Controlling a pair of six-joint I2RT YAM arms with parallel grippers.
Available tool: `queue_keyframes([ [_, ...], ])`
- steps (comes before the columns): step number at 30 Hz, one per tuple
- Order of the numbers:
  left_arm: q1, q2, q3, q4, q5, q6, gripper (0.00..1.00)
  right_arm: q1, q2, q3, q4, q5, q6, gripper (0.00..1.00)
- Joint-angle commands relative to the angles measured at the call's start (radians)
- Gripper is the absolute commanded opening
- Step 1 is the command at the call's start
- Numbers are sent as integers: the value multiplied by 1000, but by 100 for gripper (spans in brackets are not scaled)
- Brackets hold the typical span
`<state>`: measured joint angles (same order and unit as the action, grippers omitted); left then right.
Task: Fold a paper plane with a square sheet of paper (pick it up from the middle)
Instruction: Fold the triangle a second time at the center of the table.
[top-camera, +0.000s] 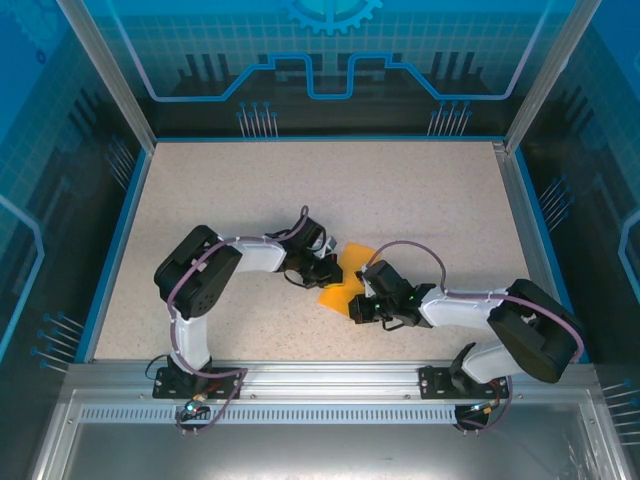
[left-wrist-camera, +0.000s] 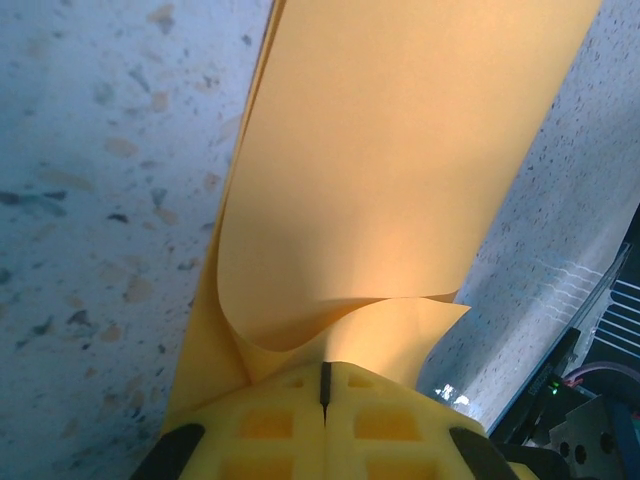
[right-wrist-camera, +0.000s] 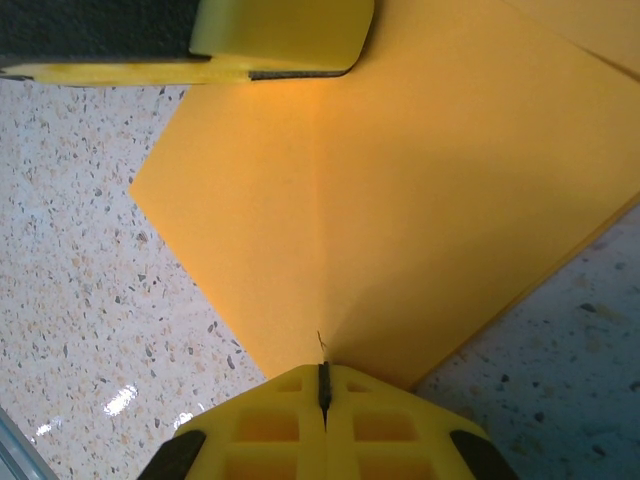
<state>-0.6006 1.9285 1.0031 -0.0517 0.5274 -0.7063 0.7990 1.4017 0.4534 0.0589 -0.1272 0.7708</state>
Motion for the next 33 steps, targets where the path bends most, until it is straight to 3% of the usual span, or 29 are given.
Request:
queue_keyframes([
  [1, 58, 49, 35, -24, -144, 33, 3, 32, 8, -48, -242, -16, 1, 4],
  [14, 92, 47, 121, -76, -114, 64, 3, 34, -4, -49, -254, -17, 0, 4],
  [23, 90, -159, 67, -148, -132, 76, 4, 33, -3, -32, -251, -22, -5, 4],
  [28, 54, -264, -22, -153, -93, 36, 5, 33, -8, -25, -246, -19, -9, 4],
  [33, -16, -274, -93, -90, -49, -22, 5, 34, -15, -11, -245, -15, -15, 4],
])
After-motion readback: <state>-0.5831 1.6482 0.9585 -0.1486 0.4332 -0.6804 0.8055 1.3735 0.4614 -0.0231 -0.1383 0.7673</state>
